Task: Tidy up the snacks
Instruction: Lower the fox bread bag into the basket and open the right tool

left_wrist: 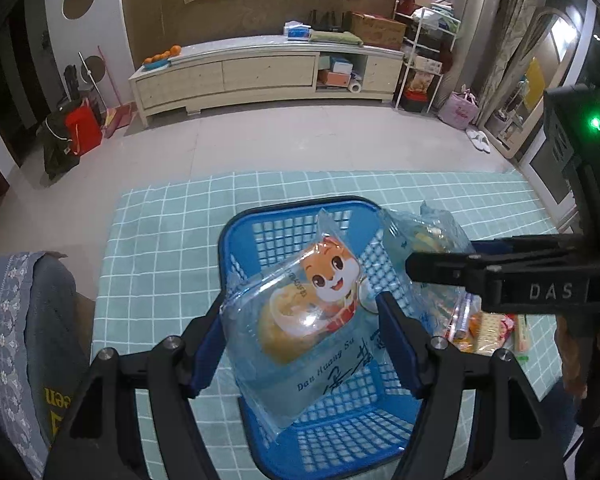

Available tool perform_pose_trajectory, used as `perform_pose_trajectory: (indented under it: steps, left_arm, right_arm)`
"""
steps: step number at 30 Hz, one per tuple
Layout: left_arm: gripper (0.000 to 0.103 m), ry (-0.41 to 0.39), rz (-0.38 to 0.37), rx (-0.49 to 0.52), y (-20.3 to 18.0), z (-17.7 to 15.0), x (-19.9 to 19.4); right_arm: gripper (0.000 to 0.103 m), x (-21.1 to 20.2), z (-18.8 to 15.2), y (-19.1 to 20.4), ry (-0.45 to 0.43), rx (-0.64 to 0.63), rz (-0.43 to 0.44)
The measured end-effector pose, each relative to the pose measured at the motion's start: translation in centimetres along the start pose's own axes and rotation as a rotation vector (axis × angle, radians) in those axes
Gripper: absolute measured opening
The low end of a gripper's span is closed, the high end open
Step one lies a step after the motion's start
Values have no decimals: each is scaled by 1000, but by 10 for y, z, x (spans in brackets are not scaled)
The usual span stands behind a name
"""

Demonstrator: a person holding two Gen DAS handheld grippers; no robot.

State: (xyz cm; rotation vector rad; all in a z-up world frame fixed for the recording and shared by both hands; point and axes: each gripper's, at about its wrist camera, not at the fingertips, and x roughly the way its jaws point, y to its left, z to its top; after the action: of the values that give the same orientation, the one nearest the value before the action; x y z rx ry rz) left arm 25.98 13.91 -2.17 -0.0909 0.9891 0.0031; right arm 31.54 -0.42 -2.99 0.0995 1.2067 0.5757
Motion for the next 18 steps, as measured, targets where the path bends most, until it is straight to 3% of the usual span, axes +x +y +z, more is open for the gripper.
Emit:
perform_pose_trajectory:
  steps: [6,8,10,12,18]
  left_arm:
    - [69,16,-1,-26,12,9,17]
    - [69,19,-3,-30,17,12,23]
    - [69,25,-4,-32,19,13,28]
    - [69,36,-4,-31,19,13,32]
    - [69,60,-16,-15,16,14,47]
  right_arm:
    - [67,20,16,5,13,-12,-13]
    - [71,26,21,5,21,-17,-6]
    - [91,24,23,5,-8,-25,-28]
    - [98,17,25,3,-59,-33,-54]
    - [103,18,23,-4,-57,-61,-143]
